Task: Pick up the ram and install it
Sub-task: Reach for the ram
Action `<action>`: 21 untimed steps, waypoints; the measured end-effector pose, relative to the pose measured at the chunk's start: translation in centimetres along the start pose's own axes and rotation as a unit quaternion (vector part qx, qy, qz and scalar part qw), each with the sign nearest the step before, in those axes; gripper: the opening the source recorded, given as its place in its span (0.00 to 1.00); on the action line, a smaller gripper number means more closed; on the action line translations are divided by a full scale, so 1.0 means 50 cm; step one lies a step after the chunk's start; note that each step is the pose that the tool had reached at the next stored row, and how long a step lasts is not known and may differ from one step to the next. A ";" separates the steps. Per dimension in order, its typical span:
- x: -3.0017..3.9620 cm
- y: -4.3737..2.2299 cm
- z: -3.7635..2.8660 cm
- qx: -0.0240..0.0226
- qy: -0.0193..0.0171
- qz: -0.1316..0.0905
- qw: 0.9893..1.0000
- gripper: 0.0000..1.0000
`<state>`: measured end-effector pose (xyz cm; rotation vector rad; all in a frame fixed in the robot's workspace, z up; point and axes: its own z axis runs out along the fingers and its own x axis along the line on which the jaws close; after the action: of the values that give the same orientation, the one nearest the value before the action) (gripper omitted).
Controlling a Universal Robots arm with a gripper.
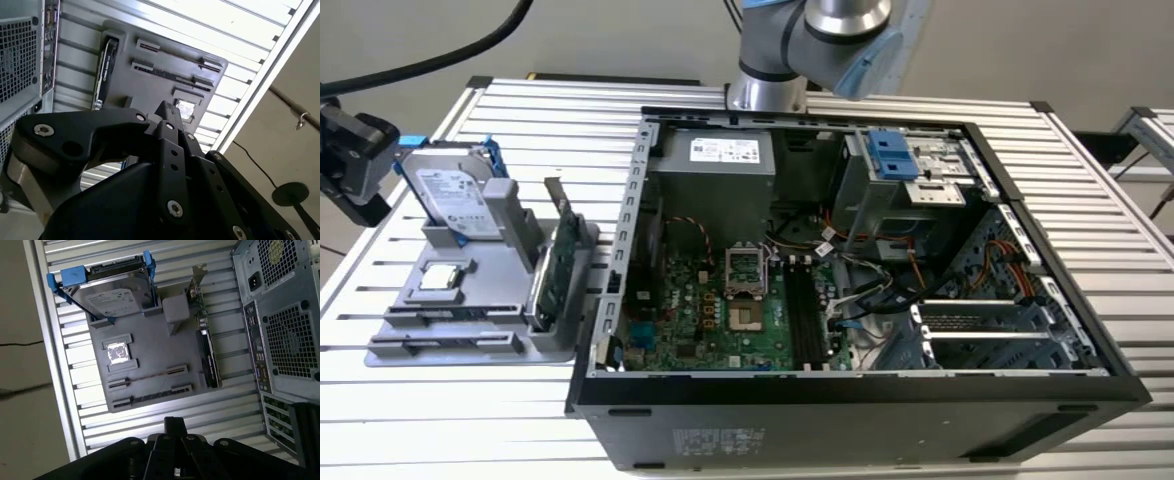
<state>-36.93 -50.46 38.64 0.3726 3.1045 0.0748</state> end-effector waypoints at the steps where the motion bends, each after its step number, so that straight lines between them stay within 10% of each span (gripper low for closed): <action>1: 0.000 0.000 0.000 0.000 0.000 0.005 1.000 0.00; 10: 0.002 0.000 0.000 0.000 -0.003 0.051 0.999 0.00; 21: 0.005 -0.001 0.000 0.001 -0.005 0.103 0.995 0.00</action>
<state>-37.16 -50.46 38.65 0.6897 3.0449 0.0720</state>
